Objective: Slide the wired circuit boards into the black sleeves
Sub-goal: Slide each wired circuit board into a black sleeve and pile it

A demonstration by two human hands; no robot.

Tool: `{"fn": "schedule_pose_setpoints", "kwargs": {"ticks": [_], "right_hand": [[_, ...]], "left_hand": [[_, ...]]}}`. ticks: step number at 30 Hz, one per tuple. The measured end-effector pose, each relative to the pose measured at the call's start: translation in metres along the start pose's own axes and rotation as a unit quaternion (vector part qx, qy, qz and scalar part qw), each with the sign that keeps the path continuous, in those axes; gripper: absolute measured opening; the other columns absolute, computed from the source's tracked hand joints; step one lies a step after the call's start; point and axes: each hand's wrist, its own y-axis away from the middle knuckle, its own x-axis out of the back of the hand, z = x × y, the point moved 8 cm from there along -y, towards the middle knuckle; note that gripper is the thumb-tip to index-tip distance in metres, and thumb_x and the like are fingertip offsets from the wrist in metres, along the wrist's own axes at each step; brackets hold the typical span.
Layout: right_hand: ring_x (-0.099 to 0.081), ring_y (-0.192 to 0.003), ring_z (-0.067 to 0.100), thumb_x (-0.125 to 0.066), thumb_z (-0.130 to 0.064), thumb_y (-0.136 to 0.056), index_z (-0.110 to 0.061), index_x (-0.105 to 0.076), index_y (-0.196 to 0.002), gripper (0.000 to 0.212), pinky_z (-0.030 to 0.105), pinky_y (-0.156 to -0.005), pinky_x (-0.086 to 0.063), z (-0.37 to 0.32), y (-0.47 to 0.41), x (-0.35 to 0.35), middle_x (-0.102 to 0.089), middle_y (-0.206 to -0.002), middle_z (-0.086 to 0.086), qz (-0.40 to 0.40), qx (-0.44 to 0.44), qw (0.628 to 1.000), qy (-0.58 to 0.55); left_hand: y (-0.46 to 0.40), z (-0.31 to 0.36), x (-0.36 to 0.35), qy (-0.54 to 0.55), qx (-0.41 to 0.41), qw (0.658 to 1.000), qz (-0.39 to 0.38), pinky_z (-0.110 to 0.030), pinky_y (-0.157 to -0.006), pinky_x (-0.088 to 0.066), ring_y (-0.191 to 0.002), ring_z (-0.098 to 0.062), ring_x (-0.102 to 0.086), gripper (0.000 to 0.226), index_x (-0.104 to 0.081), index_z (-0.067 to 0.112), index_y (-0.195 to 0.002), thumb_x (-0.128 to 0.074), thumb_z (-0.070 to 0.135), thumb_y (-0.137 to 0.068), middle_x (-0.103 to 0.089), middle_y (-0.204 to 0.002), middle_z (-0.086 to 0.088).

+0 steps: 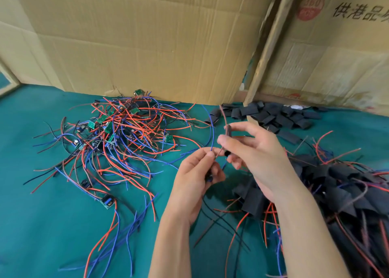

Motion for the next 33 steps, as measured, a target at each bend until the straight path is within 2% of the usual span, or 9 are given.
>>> {"fn": "schedule_pose_setpoints", "kwargs": {"ticks": [5, 10, 13, 15, 17, 20, 26, 30, 33], "right_hand": [[-0.065, -0.056, 0.012, -0.081, -0.017, -0.084, -0.020, -0.062, -0.103, 0.027, 0.021, -0.049, -0.048, -0.002, 0.000, -0.001, -0.078, -0.077, 0.001, 0.013, 0.010, 0.999, 0.043], [-0.061, -0.056, 0.004, -0.082, -0.018, -0.084, -0.018, -0.060, -0.094, 0.024, 0.017, -0.054, -0.047, -0.009, 0.000, 0.023, -0.078, -0.077, -0.001, 0.092, 0.043, 0.995, 0.024], [-0.066, -0.064, 0.012, -0.082, -0.017, -0.084, -0.012, -0.062, -0.095, 0.024, 0.020, -0.057, -0.052, -0.011, 0.001, 0.035, -0.078, -0.083, 0.007, 0.134, 0.057, 0.989, -0.030], [-0.071, -0.069, 0.018, -0.081, -0.015, -0.086, -0.012, -0.061, -0.094, 0.023, 0.024, -0.059, -0.054, -0.012, 0.001, 0.045, -0.079, -0.083, 0.008, 0.169, 0.071, 0.981, -0.059], [-0.070, -0.064, 0.019, -0.081, -0.015, -0.086, -0.013, -0.060, -0.091, 0.022, 0.026, -0.059, -0.055, -0.014, 0.003, 0.056, -0.078, -0.080, 0.006, 0.214, 0.091, 0.969, -0.084], [-0.063, -0.050, 0.016, -0.081, -0.016, -0.084, -0.015, -0.059, -0.088, 0.022, 0.026, -0.054, -0.053, -0.019, 0.010, 0.075, -0.077, -0.073, 0.000, 0.280, 0.120, 0.947, -0.105], [-0.066, -0.051, 0.018, -0.082, -0.019, -0.081, -0.024, -0.053, -0.084, 0.030, 0.024, -0.053, -0.051, -0.043, 0.021, 0.071, -0.076, -0.069, 0.000, 0.327, 0.199, 0.924, -0.026], [-0.069, -0.060, 0.025, -0.083, -0.028, -0.079, -0.026, -0.048, -0.081, 0.035, 0.046, -0.065, -0.058, -0.056, 0.025, 0.052, -0.072, -0.064, -0.003, 0.325, 0.238, 0.912, 0.073], [-0.064, -0.054, 0.015, -0.084, -0.030, -0.080, -0.022, -0.049, -0.082, 0.036, 0.043, -0.064, -0.055, -0.060, 0.028, 0.040, -0.069, -0.062, -0.006, 0.320, 0.263, 0.901, 0.129]], "left_hand": [[-0.001, 0.000, 0.000, -0.058, -0.041, 0.997, 0.014, -0.035, -0.071, -0.044, -0.057, -0.015, -0.047, 0.026, -0.062, 0.011, -0.086, -0.049, 0.025, -0.103, -0.039, -0.061, 0.002], [0.001, 0.000, 0.000, -0.139, -0.066, 0.988, 0.007, -0.038, -0.075, -0.041, -0.061, -0.015, -0.045, 0.028, -0.078, 0.025, -0.101, -0.055, 0.041, -0.097, -0.045, -0.058, 0.007], [0.001, 0.000, 0.000, -0.163, -0.079, 0.983, 0.007, -0.037, -0.071, -0.038, -0.056, -0.015, -0.042, 0.030, -0.078, 0.023, -0.102, -0.056, 0.041, -0.094, -0.045, -0.056, 0.005], [0.001, 0.000, -0.001, -0.165, -0.084, 0.983, 0.002, -0.035, -0.066, -0.038, -0.052, -0.013, -0.038, 0.028, -0.078, 0.020, -0.100, -0.057, 0.038, -0.095, -0.047, -0.055, 0.010], [0.001, 0.000, -0.003, -0.159, -0.084, 0.984, -0.009, -0.032, -0.060, -0.038, -0.048, -0.011, -0.033, 0.027, -0.077, 0.018, -0.099, -0.057, 0.035, -0.095, -0.048, -0.054, 0.013], [0.002, 0.000, -0.005, -0.162, -0.079, 0.983, -0.020, -0.029, -0.055, -0.037, -0.046, -0.011, -0.029, 0.027, -0.077, 0.018, -0.102, -0.057, 0.034, -0.093, -0.038, -0.050, 0.014], [0.002, -0.002, -0.006, -0.190, -0.067, 0.979, -0.017, -0.030, -0.054, -0.034, -0.045, -0.012, -0.029, 0.026, -0.079, 0.022, -0.102, -0.060, 0.035, -0.090, -0.035, -0.049, 0.014], [0.002, -0.003, -0.005, -0.197, -0.065, 0.978, -0.003, -0.033, -0.057, -0.033, -0.044, -0.012, -0.031, 0.025, -0.079, 0.024, -0.100, -0.060, 0.035, -0.089, -0.037, -0.050, 0.013], [0.001, -0.003, -0.005, -0.203, -0.064, 0.977, 0.001, -0.040, -0.061, -0.032, -0.044, -0.011, -0.032, 0.026, -0.079, 0.023, -0.101, -0.060, 0.035, -0.089, -0.037, -0.051, 0.013]]}}
